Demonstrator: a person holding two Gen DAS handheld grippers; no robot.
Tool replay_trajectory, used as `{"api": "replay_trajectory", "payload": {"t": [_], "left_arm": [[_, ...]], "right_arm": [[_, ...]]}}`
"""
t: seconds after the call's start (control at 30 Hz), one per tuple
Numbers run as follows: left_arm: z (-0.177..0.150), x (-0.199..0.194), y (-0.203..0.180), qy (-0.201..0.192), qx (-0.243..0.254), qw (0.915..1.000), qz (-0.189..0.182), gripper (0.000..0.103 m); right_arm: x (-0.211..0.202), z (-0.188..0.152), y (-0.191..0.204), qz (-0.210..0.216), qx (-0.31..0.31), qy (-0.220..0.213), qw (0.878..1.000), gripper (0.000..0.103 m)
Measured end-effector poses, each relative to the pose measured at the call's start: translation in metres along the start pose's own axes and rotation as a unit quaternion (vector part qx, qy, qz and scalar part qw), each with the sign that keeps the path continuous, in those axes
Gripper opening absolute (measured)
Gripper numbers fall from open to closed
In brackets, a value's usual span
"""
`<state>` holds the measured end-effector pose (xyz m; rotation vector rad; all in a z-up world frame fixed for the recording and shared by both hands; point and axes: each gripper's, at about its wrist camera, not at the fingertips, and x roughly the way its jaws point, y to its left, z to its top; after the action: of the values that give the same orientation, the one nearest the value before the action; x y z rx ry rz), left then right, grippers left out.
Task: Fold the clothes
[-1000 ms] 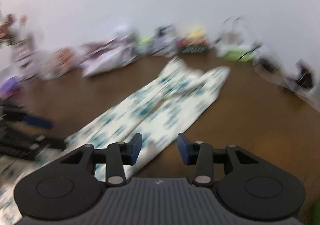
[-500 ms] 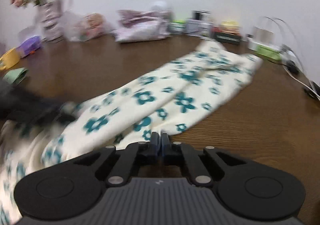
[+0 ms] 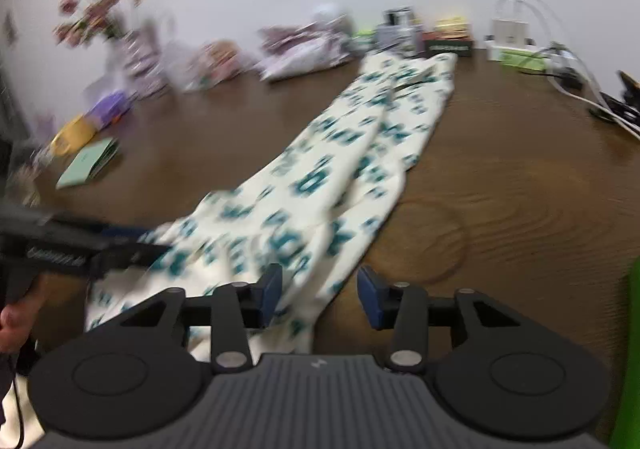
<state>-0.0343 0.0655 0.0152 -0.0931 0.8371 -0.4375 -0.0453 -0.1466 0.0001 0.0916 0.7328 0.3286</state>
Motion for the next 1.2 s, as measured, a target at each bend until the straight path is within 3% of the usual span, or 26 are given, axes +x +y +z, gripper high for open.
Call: {"api": "replay_trajectory", "payload": {"t": [0.03, 0.1, 0.2, 0.3, 0.33, 0.4, 0.57, 0.7, 0.8, 0.83, 0.87, 0.9, 0.93, 1.0, 1.1, 1.2], "left_arm": [[-0.003, -0.001, -0.004, -0.002, -0.003, 1.0, 0.004, 0.018], [-0.012, -0.008, -0.017, -0.011, -0.001, 0.9999, 0.006, 0.018], [-0.024, -0.023, -0.027, -0.03, 0.006, 0.9995, -0.009, 0.025], [-0.038, -0.043, -0.019, -0.06, -0.006, 0.9981, -0.01, 0.053], [-0.043, -0.048, -0.014, -0.067, -0.013, 0.9977, 0.0, 0.061], [-0.055, -0.056, -0.006, -0.078, -0.028, 0.9964, 0.02, 0.063], [-0.079, -0.062, -0.001, -0.093, -0.085, 0.9914, 0.035, 0.064], [-0.089, -0.063, -0.014, -0.123, -0.085, 0.9876, 0.048, 0.064], [-0.095, -0.057, -0.026, -0.128, -0.066, 0.9863, 0.081, 0.05], [-0.097, -0.056, -0.031, -0.126, -0.05, 0.9864, 0.093, 0.03], [-0.098, -0.054, -0.035, -0.124, -0.036, 0.9868, 0.098, 0.018], [-0.099, -0.053, -0.037, -0.123, -0.029, 0.9874, 0.095, 0.017], [-0.1, -0.052, -0.039, -0.125, -0.026, 0.9878, 0.09, 0.012], [-0.101, -0.052, -0.043, -0.128, -0.027, 0.9879, 0.083, 0.006], [-0.097, -0.067, -0.058, -0.149, -0.021, 0.9859, 0.072, 0.006], [-0.097, -0.072, -0.086, -0.167, 0.051, 0.9811, 0.083, 0.006]], "right_arm": [[0.0, -0.002, 0.004, -0.003, -0.009, 0.002, 1.0, 0.031], [-0.001, -0.004, 0.007, -0.015, -0.014, 0.0, 1.0, 0.016], [-0.006, -0.007, 0.008, -0.039, -0.02, -0.008, 0.999, 0.016], [-0.03, -0.014, 0.004, -0.051, -0.016, -0.035, 0.998, 0.021], [-0.041, -0.018, 0.002, -0.046, -0.017, -0.044, 0.998, 0.033], [-0.062, -0.028, -0.002, -0.036, -0.023, -0.058, 0.997, 0.046], [-0.087, -0.059, -0.013, -0.041, -0.01, -0.064, 0.997, 0.046], [-0.094, -0.08, -0.003, -0.024, -0.006, -0.077, 0.997, 0.046], [-0.09, -0.088, 0.009, -0.005, -0.021, -0.083, 0.996, 0.046], [-0.086, -0.089, 0.013, -0.01, -0.026, -0.078, 0.997, 0.045], [-0.081, -0.09, 0.016, -0.017, -0.028, -0.073, 0.997, 0.044], [-0.076, -0.091, 0.019, -0.022, -0.029, -0.069, 0.997, 0.035], [-0.073, -0.092, 0.022, -0.025, -0.032, -0.069, 0.997, 0.019], [-0.071, -0.092, 0.027, -0.028, -0.043, -0.07, 0.996, 0.006], [-0.08, -0.086, 0.039, -0.052, -0.073, -0.091, 0.992, 0.004], [-0.091, -0.079, 0.06, -0.061, -0.136, -0.107, 0.983, 0.004]]}}
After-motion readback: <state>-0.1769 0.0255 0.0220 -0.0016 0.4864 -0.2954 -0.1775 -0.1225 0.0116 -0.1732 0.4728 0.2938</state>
